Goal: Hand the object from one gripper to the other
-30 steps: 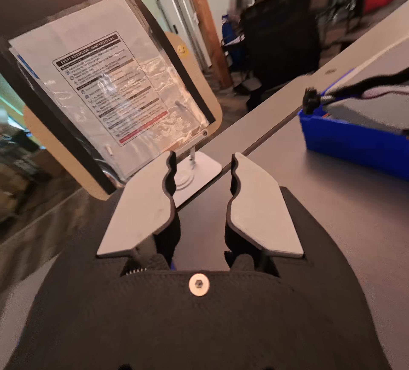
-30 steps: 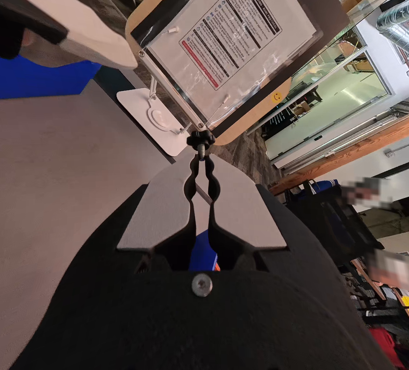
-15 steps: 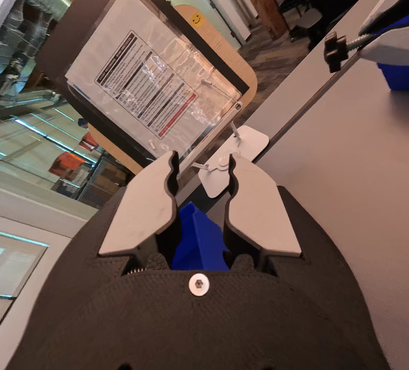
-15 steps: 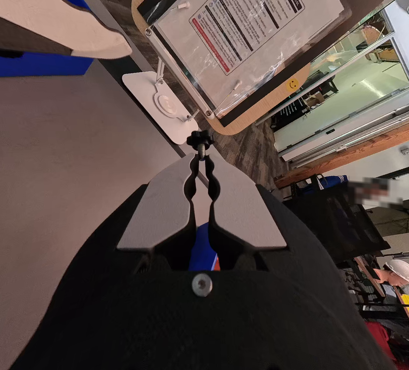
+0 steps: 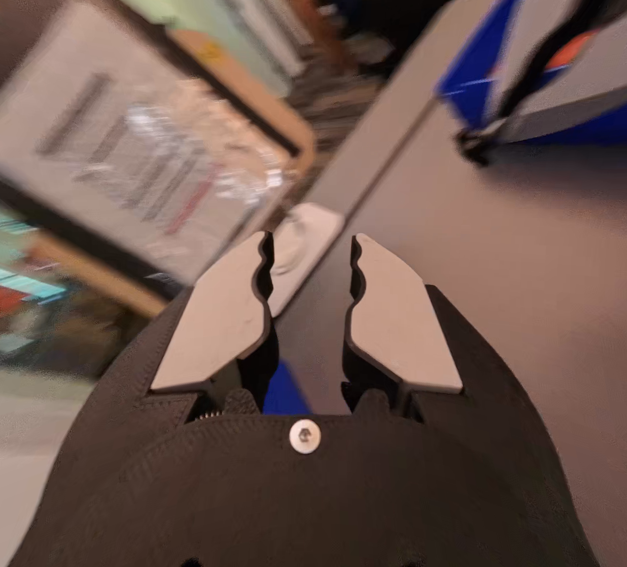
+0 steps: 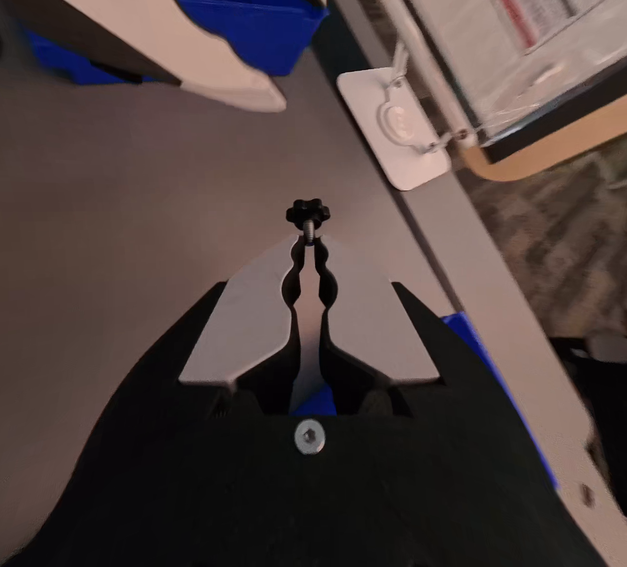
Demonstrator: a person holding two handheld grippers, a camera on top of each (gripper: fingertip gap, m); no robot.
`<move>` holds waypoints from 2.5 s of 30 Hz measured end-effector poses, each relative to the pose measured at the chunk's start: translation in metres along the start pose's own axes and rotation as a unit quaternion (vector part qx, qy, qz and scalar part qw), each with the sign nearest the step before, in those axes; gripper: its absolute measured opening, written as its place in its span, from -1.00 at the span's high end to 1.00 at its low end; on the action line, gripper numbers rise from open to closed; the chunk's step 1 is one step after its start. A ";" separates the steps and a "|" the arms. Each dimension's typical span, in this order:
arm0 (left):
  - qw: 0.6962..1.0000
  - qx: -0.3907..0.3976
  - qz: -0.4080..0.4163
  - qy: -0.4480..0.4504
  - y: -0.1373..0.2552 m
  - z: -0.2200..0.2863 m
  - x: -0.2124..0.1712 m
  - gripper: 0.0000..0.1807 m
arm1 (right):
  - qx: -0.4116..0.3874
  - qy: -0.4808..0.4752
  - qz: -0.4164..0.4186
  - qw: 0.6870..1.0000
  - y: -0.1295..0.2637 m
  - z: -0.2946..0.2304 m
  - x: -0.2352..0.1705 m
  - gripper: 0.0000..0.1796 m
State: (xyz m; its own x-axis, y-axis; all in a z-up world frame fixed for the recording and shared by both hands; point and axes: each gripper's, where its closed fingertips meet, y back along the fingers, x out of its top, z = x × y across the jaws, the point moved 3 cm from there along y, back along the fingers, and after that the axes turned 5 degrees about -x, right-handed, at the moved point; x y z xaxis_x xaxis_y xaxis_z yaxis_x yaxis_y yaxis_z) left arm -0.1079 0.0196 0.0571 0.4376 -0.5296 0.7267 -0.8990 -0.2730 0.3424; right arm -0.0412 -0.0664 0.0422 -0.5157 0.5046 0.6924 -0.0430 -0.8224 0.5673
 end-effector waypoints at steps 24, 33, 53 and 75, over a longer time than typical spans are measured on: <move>0.970 -0.187 0.066 -0.144 0.004 0.096 0.021 0.67 | 0.143 0.020 -0.044 0.989 0.011 -0.040 -0.010 0.93; 0.971 -0.170 0.054 -0.162 0.003 0.093 0.019 0.75 | 0.100 0.054 -0.038 0.993 0.007 -0.036 -0.006 0.87; 0.739 -0.449 0.296 0.407 0.072 0.031 0.081 0.75 | -0.232 0.295 0.365 0.852 0.079 -0.031 0.079 0.53; 0.905 -0.246 0.329 0.110 0.081 0.022 0.075 0.40 | 0.395 -0.347 0.287 0.801 0.082 -0.021 0.084 0.73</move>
State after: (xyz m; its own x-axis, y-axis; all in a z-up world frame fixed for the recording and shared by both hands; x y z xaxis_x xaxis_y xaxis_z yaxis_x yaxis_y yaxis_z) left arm -0.1474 -0.0597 0.1264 -0.1612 -0.2599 0.9521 -0.8864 0.4623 -0.0239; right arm -0.1059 -0.0973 0.1375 0.3540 0.3529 0.8661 0.7265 -0.6869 -0.0170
